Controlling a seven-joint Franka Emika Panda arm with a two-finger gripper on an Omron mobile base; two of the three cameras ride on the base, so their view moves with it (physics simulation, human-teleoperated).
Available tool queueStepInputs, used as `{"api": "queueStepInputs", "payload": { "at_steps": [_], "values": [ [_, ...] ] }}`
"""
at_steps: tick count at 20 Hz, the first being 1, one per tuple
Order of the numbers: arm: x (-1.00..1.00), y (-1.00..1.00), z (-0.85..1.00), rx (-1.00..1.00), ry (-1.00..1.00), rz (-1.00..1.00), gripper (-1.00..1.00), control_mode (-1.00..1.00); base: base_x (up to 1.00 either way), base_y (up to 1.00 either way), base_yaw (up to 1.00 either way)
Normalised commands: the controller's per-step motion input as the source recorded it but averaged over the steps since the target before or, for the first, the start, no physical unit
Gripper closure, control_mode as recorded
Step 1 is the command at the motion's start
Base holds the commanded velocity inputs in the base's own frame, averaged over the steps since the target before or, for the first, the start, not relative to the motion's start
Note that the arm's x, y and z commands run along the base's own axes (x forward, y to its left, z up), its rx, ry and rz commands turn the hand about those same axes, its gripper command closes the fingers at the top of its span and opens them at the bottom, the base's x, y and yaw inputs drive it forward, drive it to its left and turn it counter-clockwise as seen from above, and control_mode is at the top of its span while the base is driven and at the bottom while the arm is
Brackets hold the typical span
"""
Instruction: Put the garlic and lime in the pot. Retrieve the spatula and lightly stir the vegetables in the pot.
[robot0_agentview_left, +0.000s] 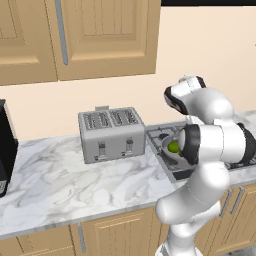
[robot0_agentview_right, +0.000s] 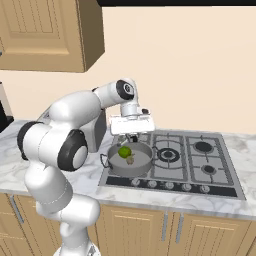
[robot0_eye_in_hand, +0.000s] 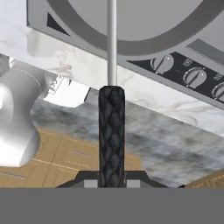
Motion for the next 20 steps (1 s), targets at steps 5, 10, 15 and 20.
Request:
{"api": "queueStepInputs", "payload": {
  "at_steps": [5, 10, 15, 20],
  "values": [
    [0.06, 0.00, -0.35, -0.01, 0.06, 0.00, 1.00, -1.00, 0.00, 0.00, 0.00],
    [0.00, 0.00, -0.36, 0.00, 0.07, 0.00, 1.00, -1.00, 0.00, 0.00, 0.00],
    [0.00, -0.01, -0.25, 0.00, 0.11, 0.00, 1.00, -1.00, 0.00, 0.00, 0.00],
    [0.00, -0.49, -0.11, -0.01, 0.16, -0.01, 1.00, -1.00, 0.00, 0.00, 0.00]
  ]
}}
